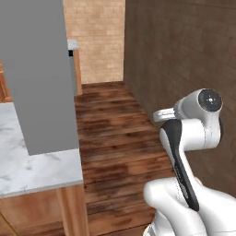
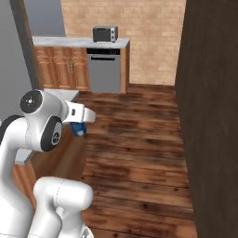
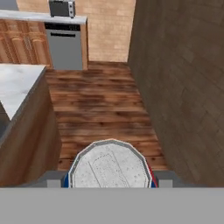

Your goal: Four empty soda cans are scattered around the kitchen. Gather all the cans and cluster them next to the stove for recycling.

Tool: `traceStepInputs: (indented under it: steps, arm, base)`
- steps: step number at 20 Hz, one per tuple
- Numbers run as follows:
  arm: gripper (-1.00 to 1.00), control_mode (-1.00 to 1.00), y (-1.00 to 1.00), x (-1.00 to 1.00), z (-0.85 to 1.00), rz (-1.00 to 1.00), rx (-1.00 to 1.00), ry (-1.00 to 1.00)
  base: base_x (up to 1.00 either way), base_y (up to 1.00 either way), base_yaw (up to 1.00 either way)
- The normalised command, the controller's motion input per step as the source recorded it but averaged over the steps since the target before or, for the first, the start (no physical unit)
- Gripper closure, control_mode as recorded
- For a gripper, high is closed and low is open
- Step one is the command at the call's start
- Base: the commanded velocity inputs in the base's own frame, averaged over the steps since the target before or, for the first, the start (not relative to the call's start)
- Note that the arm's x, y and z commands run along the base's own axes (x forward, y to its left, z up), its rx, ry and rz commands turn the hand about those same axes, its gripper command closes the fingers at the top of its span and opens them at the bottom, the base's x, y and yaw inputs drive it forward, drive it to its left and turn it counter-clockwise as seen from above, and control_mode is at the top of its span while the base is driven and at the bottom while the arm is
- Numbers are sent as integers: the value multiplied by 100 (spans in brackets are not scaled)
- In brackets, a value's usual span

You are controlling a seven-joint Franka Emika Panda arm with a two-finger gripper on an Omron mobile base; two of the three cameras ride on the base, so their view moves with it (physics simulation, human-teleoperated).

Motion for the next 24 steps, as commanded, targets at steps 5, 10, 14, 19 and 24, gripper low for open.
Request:
traceStepInputs:
  steps: [5,10,14,19,24]
  arm:
    - [100,100,0,0,0,0,0,0]
    - [100,100,0,0,0,0,0,0]
    - [100,100,0,0,0,0,0,0]
    - [100,100,0,0,0,0,0,0]
    - [100,100,0,0,0,0,0,0]
  base:
    - [86,-42,13]
    - [84,-47,12]
    - [86,-42,14]
    - [87,-36,15]
    - [85,-32,16]
